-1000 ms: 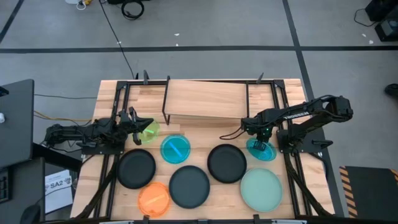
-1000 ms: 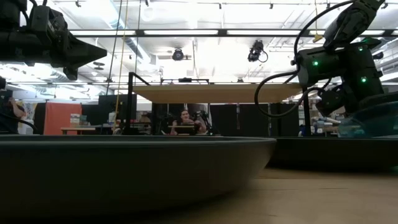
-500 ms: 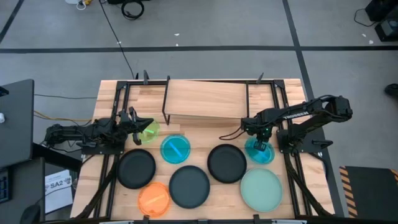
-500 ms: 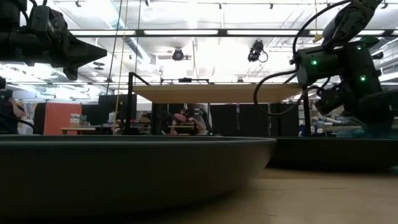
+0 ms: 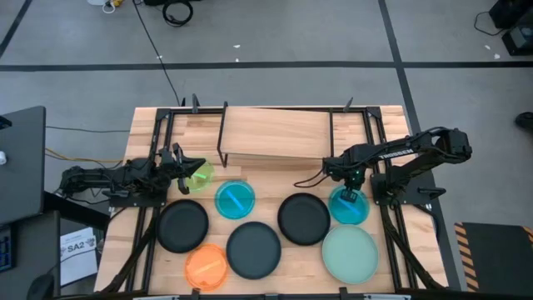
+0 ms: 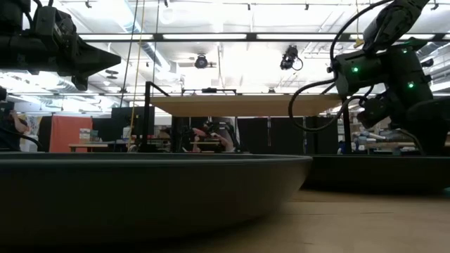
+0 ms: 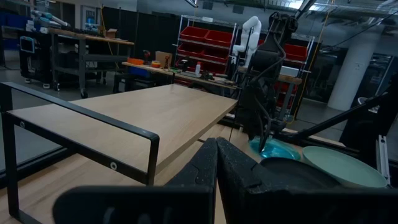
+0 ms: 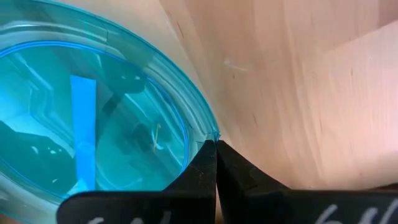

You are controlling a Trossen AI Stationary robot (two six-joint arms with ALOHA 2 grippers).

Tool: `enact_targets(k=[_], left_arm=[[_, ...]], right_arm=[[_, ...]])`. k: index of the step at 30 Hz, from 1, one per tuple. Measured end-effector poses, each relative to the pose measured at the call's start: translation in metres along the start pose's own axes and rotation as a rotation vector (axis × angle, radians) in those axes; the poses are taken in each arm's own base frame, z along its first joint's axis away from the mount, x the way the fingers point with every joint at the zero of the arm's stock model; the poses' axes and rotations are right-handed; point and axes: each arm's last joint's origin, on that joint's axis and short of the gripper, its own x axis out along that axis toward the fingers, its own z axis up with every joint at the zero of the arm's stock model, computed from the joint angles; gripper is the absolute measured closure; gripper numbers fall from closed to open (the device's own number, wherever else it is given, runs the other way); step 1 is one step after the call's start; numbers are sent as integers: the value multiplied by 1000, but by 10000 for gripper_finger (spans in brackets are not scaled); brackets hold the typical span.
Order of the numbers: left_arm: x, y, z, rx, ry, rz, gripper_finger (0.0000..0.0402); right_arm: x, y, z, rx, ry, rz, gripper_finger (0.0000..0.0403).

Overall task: Place and stack plates onto a shelf
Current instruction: Put the right blue plate on the shelf

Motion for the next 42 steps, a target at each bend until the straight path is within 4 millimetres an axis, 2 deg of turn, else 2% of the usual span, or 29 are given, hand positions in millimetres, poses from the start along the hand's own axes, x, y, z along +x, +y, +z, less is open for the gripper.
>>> enact_targets(k=[9,21,29,42], left_arm=[[0,0,0,0,0,0,390],[0,0,0,0,0,0,390],[0,0,0,1,0,0,390],[0,0,0,0,0,0,390]], right_arm=[[-3,0,-1,1,16,-5,400],[-49,4,5,-75,40,-76,400],[-77,3,1,-76,90,-143,400],[-116,6,-1,-112,81,-136,400]])
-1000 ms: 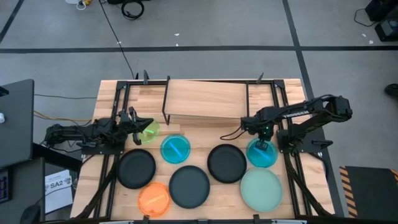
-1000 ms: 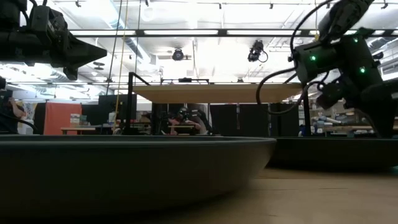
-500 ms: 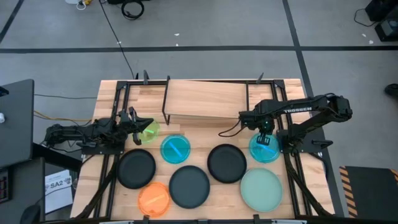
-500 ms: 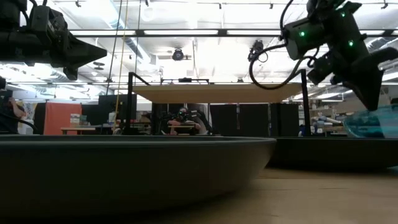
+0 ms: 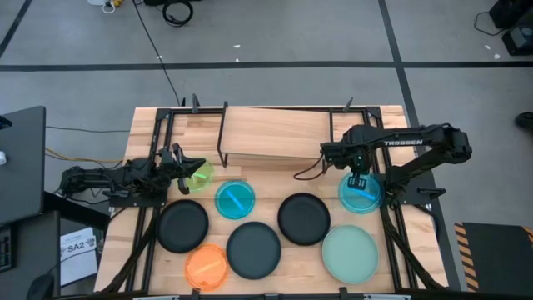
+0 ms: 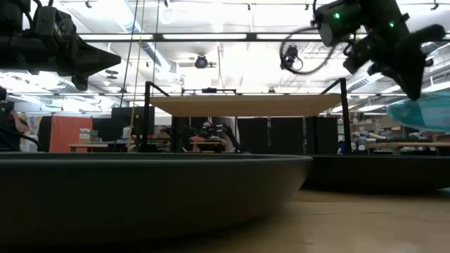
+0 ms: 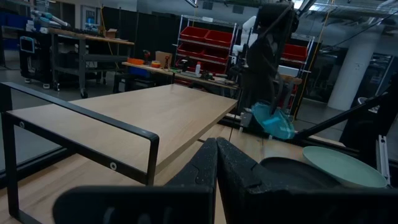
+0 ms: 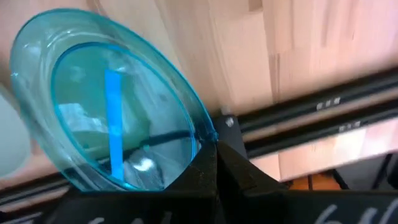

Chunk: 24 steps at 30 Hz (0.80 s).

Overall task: Place and stack plates onto a shelf
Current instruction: Put the right blue plate on the shelf

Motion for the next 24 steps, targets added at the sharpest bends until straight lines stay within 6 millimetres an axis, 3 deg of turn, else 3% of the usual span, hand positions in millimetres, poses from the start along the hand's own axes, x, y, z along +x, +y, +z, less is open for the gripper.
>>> enact_targets(k=[16,24], left_arm=[[0,0,0,0,0,1,390],[0,0,0,0,-1,0,390]], right_arm=[[-67,3,0,-84,-240,224,400],[-96,1,-5,-92,-356,251,400]])
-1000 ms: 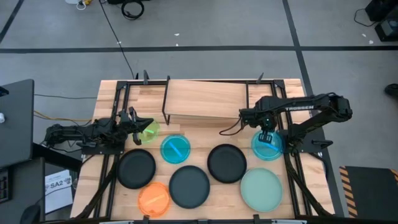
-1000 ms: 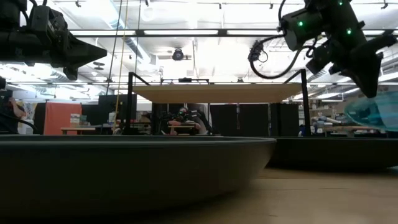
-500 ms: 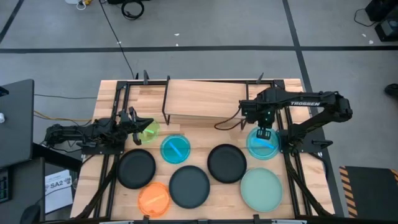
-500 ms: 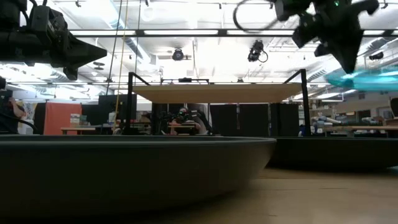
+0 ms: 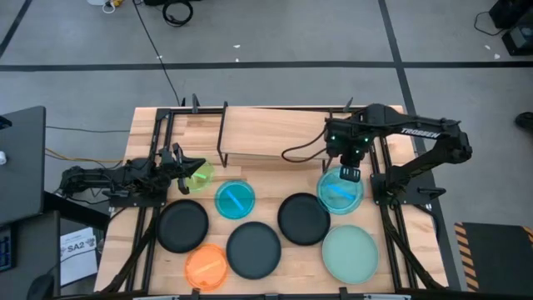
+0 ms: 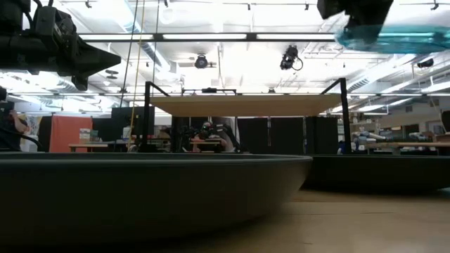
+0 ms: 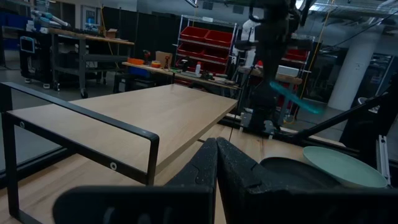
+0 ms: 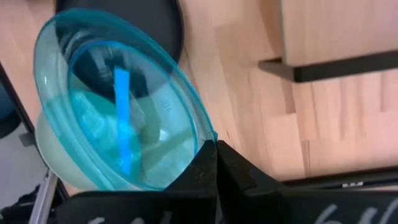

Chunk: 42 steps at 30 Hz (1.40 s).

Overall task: Place and stack plates onto a shelf
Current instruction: Put the right blue plate on the shelf

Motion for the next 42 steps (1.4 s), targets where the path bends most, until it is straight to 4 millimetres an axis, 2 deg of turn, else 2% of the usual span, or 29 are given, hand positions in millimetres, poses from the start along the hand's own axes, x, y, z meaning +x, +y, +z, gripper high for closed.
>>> enact_targets(k=[8,15,20,25,33,42], left_arm=[[0,0,0,0,0,0,390],[0,0,0,0,0,0,390],[0,0,0,0,1,0,390],[0,0,0,0,0,0,390],[0,0,0,0,0,0,390],[0,0,0,0,1,0,390]], right_arm=[[-17,-6,13,31,-161,-5,400],[-21,-26,35,97,-325,-6,400],[-19,-48,52,159,-411,-21,400],[-14,-75,62,242,-415,-41,400],[-7,-119,65,352,-385,-58,398],[-4,-153,60,417,-382,-63,398]])
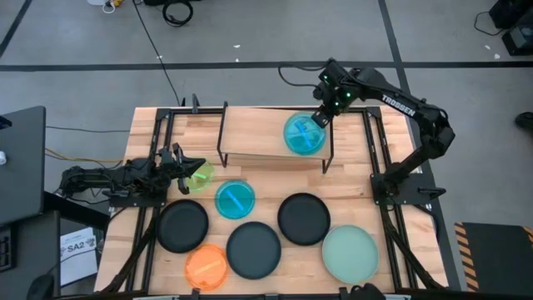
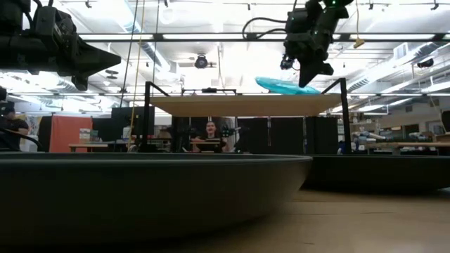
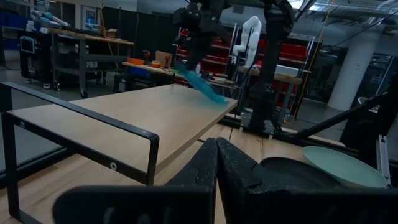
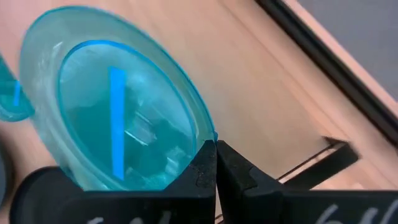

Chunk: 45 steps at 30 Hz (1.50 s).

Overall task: Place and stack plates onto a shelf
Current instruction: Put the right blue plate on the shelf, then put the left black plate on the shelf

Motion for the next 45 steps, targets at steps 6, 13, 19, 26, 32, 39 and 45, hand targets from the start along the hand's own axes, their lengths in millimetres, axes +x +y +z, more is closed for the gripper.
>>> enact_targets(k=[6,13,19,26,32,39,45], left_arm=[[0,0,0,0,0,0,390],[0,0,-1,3,6,1,390],[0,0,-1,3,7,1,390],[0,0,-1,3,7,2,390],[0,0,-1,3,7,2,390],[0,0,-1,3,7,2,390],[0,0,-1,3,7,2,390]], right_arm=[[1,-10,2,30,-1,-11,397],[1,-10,2,32,-5,-14,397],[1,-10,3,31,-16,-18,396],[1,-10,4,31,-16,-18,377],[1,-10,4,31,-16,-19,359],[1,-10,3,31,-17,-20,337],[1,-10,3,31,-17,-21,310]])
